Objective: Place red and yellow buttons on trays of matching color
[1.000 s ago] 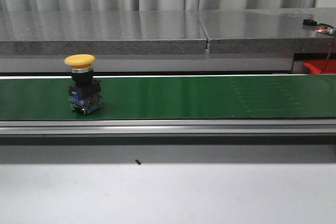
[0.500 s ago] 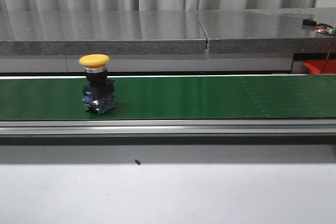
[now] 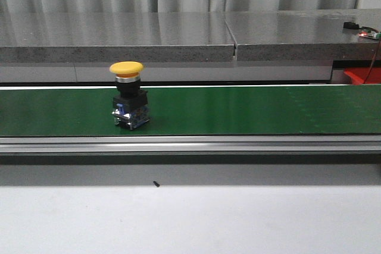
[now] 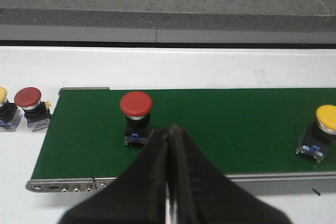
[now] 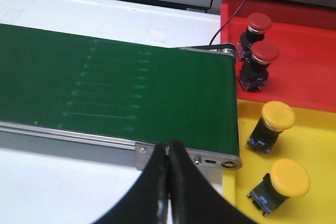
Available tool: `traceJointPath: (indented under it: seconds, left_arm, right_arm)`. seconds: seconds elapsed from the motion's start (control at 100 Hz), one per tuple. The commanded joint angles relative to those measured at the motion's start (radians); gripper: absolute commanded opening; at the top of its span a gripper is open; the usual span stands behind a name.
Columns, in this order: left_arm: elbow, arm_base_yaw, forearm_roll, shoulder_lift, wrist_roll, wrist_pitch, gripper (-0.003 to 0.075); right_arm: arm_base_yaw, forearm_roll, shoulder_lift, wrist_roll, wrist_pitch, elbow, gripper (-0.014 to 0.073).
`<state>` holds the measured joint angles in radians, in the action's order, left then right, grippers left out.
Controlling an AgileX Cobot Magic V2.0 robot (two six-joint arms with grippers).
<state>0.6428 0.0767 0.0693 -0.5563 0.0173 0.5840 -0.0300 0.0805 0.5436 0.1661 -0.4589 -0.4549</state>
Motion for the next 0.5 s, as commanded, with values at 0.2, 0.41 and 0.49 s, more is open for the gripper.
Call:
traceJointPath:
  seconds: [0.2,0.41,0.49]
  left_arm:
    - [-0.107,0.083,-0.001,0.092,-0.011,-0.114,-0.0018]
    - [-0.117,0.085,-0.001,0.096,-0.011,-0.114,-0.0018]
    - [-0.117,0.085,-0.001,0.096,-0.011,-0.114,-0.0018]
  right_arm:
    - [-0.002,0.005,0.0,0.009,0.063,-0.026,-0.0067]
    - [-0.002,0.005,0.0,0.009,0.063,-0.026,-0.0067]
    - [-0.002,0.005,0.0,0.009,0.063,-0.026,-0.0067]
